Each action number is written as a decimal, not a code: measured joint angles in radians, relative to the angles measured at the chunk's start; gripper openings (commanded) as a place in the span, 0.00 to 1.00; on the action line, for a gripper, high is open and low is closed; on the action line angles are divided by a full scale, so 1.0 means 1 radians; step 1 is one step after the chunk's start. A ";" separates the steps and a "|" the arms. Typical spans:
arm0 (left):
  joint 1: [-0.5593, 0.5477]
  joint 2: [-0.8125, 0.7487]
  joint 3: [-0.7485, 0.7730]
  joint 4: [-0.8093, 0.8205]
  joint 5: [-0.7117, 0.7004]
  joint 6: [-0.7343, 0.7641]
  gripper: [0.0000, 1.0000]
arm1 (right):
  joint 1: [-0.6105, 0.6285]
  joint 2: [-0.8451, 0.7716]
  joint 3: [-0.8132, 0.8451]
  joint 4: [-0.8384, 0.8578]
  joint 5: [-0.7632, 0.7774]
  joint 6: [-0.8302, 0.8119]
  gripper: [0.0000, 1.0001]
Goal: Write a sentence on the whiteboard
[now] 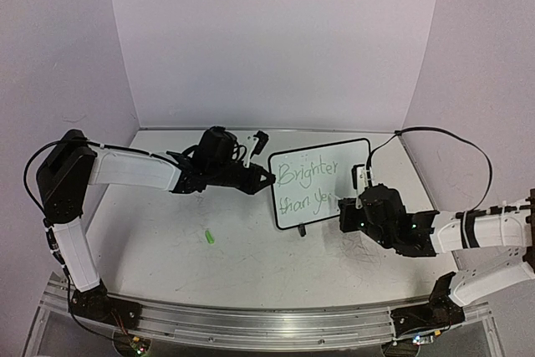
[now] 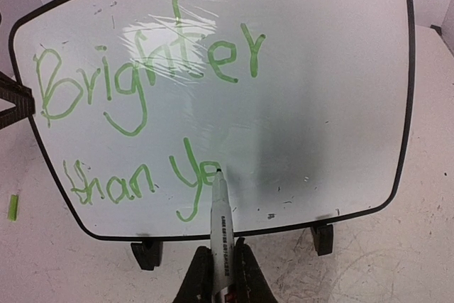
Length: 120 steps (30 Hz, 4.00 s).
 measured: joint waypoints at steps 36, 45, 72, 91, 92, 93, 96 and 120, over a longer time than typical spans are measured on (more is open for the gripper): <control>-0.003 -0.003 0.024 -0.050 -0.023 -0.002 0.00 | -0.007 -0.022 -0.004 0.049 -0.018 -0.079 0.00; -0.003 -0.005 0.024 -0.050 -0.023 -0.001 0.00 | -0.007 -0.021 -0.029 0.081 -0.037 -0.095 0.00; -0.003 -0.010 0.017 -0.050 -0.023 0.000 0.00 | -0.017 0.059 -0.024 0.101 0.017 -0.068 0.00; -0.003 -0.010 0.017 -0.050 -0.023 0.000 0.00 | -0.036 0.109 0.006 0.112 0.024 -0.074 0.00; -0.003 -0.010 0.017 -0.051 -0.023 0.000 0.00 | -0.036 0.109 0.006 0.113 0.024 -0.074 0.00; -0.003 -0.010 0.017 -0.051 -0.023 0.000 0.00 | -0.036 0.110 0.006 0.113 0.024 -0.074 0.00; -0.003 -0.010 0.017 -0.051 -0.023 0.000 0.00 | -0.036 0.110 0.006 0.116 0.019 -0.075 0.00; -0.003 -0.010 0.017 -0.051 -0.029 0.000 0.00 | -0.036 0.123 0.006 0.098 -0.041 -0.020 0.00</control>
